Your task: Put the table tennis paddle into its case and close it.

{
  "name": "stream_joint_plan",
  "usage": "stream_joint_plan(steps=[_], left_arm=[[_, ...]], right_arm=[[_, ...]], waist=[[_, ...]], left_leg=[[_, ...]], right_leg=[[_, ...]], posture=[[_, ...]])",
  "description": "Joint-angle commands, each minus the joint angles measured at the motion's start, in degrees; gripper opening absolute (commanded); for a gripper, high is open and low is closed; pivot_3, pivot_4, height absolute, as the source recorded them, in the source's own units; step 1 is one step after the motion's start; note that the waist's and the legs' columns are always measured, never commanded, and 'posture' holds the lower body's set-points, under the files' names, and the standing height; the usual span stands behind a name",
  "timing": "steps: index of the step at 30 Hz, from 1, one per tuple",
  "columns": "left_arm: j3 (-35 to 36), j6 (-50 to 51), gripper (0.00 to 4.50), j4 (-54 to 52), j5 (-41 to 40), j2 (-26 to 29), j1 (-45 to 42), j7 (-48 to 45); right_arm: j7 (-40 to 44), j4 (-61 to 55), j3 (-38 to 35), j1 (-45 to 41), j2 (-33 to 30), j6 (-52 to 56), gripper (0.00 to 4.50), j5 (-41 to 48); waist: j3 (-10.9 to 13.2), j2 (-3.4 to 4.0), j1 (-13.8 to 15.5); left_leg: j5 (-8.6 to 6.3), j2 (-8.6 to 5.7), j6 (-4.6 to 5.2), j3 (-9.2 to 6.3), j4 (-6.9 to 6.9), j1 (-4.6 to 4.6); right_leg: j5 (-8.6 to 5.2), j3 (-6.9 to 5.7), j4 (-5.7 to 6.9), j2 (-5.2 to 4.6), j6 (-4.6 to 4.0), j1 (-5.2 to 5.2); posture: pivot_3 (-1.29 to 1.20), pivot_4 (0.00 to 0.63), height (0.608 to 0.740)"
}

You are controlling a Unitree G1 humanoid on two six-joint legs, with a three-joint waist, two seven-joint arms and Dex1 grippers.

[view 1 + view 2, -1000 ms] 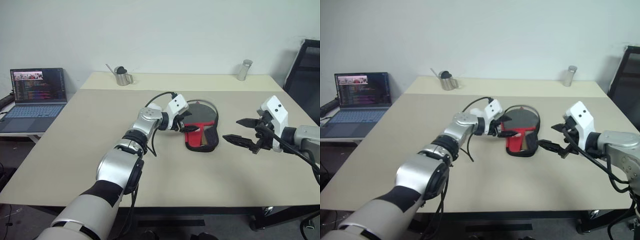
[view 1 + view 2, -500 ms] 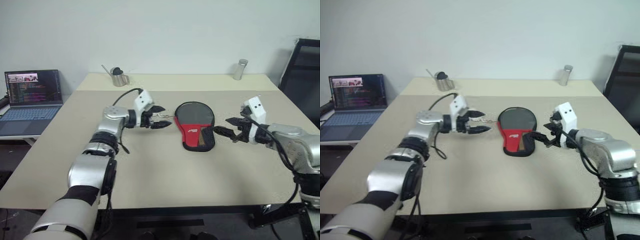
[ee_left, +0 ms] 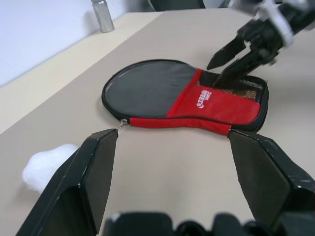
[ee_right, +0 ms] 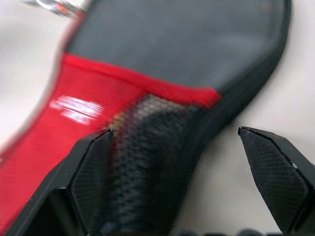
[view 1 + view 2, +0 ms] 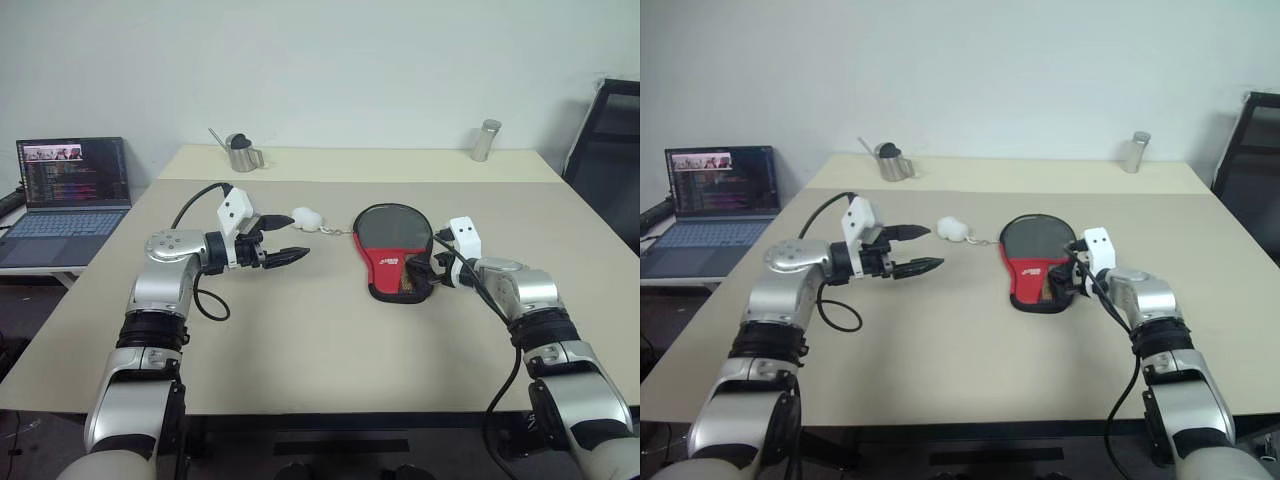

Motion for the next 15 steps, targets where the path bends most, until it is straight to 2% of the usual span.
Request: stream_joint_plan(steps=[1,9,12,15], left_arm=[[0.5,2.1,3.90,-5.1,-2.0,1.2,0.1,1.2],[-0.2,3.4,3.90,-6.0,-2.7,1.8,-0.4,1.7],[-0.3,3.7,3.90,-6.5,-2.8,1.9,-0.4,1.7],[-0.2,3.9,3.90,-7.1,-3.0,2.2,0.0,1.6]], right_arm=[[0.1,5.3,-1.8,-3.4,1.3,-3.8,4.49,-1.1],[1.3,15.4,-4.4,-7.2,5.4,-3.7,4.49,-1.3],[1.9,17.4,-4.7,-7.7,6.5,-3.4,3.89,-1.9],[3.5,17.3,-4.1,-7.5,7.5,-2.6,2.94,-2.3]], waist=[[0.0,0.00,-0.1],[0.0,0.01,-1.0],[0.0,0.00,-1.6],[0.0,0.01,-1.7]], left_leg=[[0.00,0.01,0.00,0.01,0.00,0.02],[0.00,0.07,-0.01,0.08,-0.01,0.10],[0.00,0.09,-0.01,0.07,-0.01,0.13],[0.00,0.12,-0.01,0.08,-0.03,0.14]], right_leg=[[0.00,0.01,0.01,0.01,0.00,0.00],[0.02,0.08,0.07,0.06,-0.03,0.01],[0.02,0.12,0.07,0.08,-0.03,0.03],[0.02,0.16,0.07,0.11,-0.03,0.03]], posture=[[0.00,0.150,0.740],[0.00,0.150,0.740],[0.00,0.150,0.740],[0.00,0.150,0.740]])
